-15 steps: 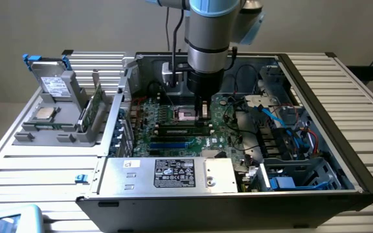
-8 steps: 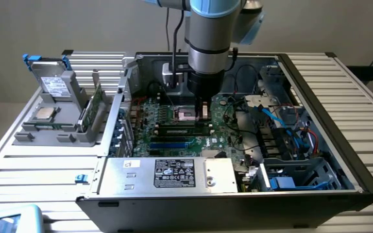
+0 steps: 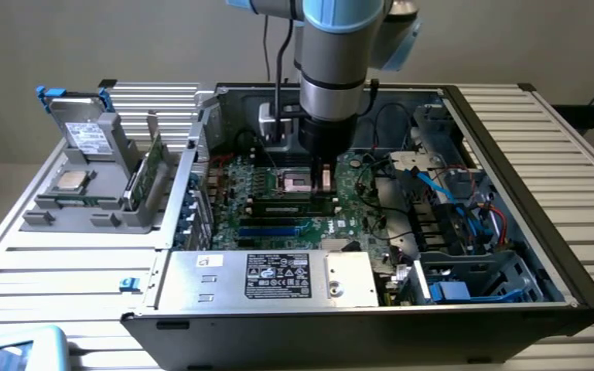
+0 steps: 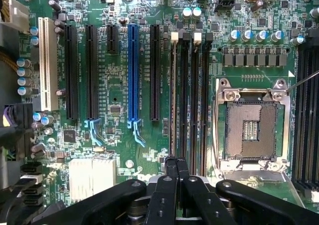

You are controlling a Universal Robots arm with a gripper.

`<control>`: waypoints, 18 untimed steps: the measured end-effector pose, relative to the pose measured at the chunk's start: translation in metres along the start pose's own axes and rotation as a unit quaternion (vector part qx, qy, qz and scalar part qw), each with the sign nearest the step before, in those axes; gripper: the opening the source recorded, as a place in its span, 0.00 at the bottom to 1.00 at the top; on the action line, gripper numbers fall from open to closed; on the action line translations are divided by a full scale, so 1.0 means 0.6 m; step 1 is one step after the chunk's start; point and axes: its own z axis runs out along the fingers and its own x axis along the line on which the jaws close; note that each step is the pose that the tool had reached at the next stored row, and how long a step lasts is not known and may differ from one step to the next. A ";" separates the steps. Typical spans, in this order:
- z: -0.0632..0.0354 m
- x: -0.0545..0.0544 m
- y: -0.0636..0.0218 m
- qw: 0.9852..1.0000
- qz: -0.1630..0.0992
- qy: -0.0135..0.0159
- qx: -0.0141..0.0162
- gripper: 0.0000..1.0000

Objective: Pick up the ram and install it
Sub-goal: 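Press down the ram until it locks into place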

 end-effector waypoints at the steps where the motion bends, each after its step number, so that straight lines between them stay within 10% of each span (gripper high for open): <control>1: 0.001 0.000 0.000 1.000 0.000 0.000 0.000 0.11; 10: -0.008 0.000 0.005 1.000 0.000 -0.003 0.000 0.11; 18: -0.013 0.000 0.062 1.000 0.000 -0.007 0.000 0.11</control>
